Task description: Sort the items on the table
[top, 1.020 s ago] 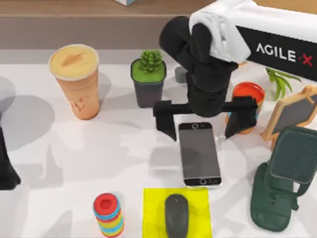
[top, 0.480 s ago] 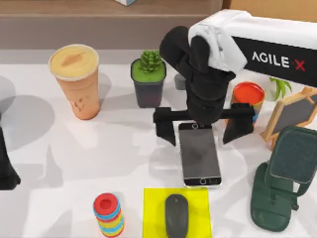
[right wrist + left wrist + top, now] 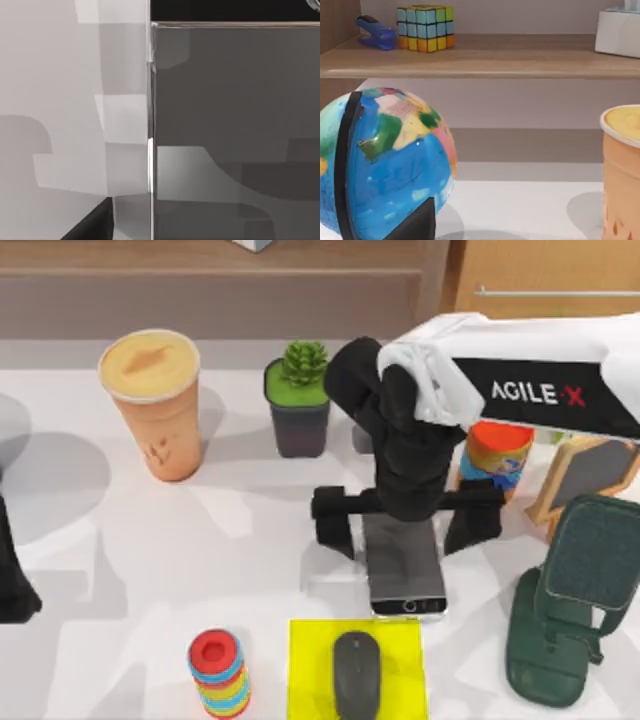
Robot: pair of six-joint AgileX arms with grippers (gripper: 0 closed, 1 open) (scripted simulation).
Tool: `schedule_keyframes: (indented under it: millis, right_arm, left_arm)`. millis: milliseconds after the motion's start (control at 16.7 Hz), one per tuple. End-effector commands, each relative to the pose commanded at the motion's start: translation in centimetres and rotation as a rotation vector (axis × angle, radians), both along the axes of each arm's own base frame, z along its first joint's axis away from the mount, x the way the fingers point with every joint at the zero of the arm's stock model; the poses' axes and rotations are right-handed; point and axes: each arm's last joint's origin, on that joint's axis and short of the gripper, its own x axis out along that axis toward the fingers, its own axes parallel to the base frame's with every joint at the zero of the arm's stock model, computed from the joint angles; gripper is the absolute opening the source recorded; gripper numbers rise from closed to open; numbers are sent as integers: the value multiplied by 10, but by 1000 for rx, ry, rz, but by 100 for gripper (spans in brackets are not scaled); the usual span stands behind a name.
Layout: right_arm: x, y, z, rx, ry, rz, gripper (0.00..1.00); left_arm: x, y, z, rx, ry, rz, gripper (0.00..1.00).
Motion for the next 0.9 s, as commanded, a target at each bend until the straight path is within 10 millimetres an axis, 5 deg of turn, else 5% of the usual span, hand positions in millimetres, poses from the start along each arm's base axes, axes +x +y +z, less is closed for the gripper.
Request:
schedule_keyframes:
  millis: [60,840,900]
  right_arm:
    - [0,0,0,0,0,0,100]
    - [0,0,0,0,0,0,2]
    - [0,0,0,0,0,0,0]
  left_arm:
    - [0,0,0,0,0,0,100]
    - [0,0,0,0,0,0,100]
    - [0,0,0,0,0,0,100]
